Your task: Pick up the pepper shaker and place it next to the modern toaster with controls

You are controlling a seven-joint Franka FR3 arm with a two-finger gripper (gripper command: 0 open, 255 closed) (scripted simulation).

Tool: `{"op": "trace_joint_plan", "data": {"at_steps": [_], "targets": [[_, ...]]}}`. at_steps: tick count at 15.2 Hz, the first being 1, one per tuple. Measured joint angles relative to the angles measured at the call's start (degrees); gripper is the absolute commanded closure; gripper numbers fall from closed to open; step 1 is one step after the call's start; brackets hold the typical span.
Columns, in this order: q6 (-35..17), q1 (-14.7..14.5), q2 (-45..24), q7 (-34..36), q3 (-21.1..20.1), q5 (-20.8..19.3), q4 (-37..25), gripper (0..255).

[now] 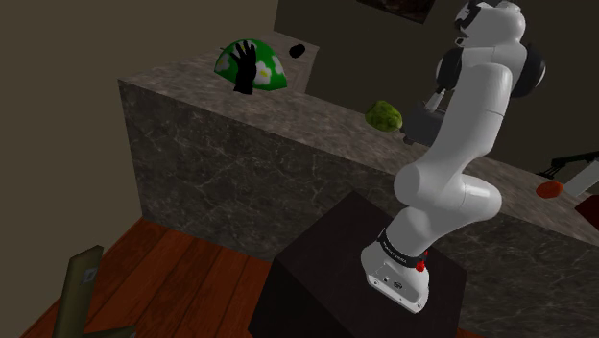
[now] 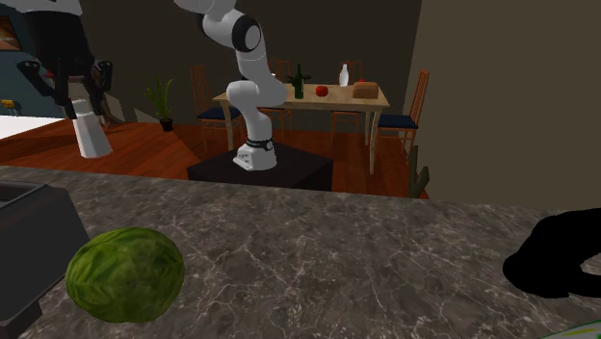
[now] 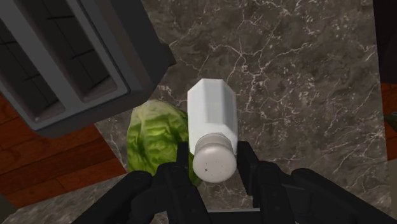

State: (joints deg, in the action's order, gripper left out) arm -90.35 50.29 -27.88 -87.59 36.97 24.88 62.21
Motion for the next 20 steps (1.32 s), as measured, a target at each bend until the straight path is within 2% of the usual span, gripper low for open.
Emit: {"op": "trace_joint_plan", "data": {"at_steps": [9, 20], "targets": [[-8.3, -3.3, 2.6, -1.3, 0.4, -1.3, 11.1, 255], [-16.6, -4.7, 2.4, -3.1, 0.0, -0.6, 19.6, 255]]}}
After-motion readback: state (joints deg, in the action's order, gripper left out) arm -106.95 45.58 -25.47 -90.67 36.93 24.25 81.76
